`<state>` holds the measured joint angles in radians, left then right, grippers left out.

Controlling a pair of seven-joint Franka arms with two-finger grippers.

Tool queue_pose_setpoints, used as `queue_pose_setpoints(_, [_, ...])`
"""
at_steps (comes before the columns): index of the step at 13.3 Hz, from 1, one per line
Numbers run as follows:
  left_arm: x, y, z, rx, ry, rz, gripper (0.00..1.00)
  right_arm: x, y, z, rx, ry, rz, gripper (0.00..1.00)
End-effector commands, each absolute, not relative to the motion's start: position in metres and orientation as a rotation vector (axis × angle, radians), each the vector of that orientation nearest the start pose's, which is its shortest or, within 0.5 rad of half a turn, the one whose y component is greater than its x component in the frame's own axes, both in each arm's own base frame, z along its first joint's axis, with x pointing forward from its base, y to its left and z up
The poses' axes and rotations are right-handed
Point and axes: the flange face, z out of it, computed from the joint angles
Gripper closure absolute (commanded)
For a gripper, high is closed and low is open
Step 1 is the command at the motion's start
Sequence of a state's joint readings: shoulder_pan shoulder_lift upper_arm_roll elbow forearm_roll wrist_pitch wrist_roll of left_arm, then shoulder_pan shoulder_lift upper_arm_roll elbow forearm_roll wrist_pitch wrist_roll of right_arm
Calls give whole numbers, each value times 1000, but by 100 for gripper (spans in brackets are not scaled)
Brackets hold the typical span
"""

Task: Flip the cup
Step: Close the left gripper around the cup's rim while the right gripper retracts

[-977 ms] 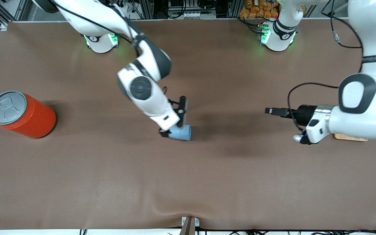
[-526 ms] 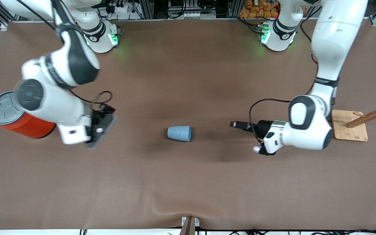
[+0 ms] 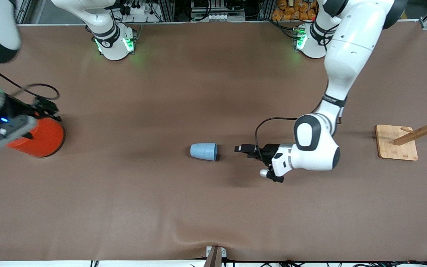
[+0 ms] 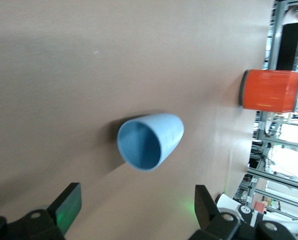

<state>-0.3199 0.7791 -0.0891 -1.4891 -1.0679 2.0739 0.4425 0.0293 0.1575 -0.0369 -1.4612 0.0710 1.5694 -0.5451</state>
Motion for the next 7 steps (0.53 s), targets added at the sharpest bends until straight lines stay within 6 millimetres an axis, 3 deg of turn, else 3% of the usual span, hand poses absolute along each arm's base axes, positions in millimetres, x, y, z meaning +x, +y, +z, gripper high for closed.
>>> queue_pose_setpoints(1, [638,-339,199,2144,-194,-123,0,571,-15,608,-2981,-622,83,0])
queue_pose_setpoints(4, [633,-356,174,2121,-221,-81,0,539,-24,631,-3021,-270,212,0])
queue_pose_setpoints(7, [621,-374,157,2037,-147,-84,0,528,-30,637,-3035,-44,264,0])
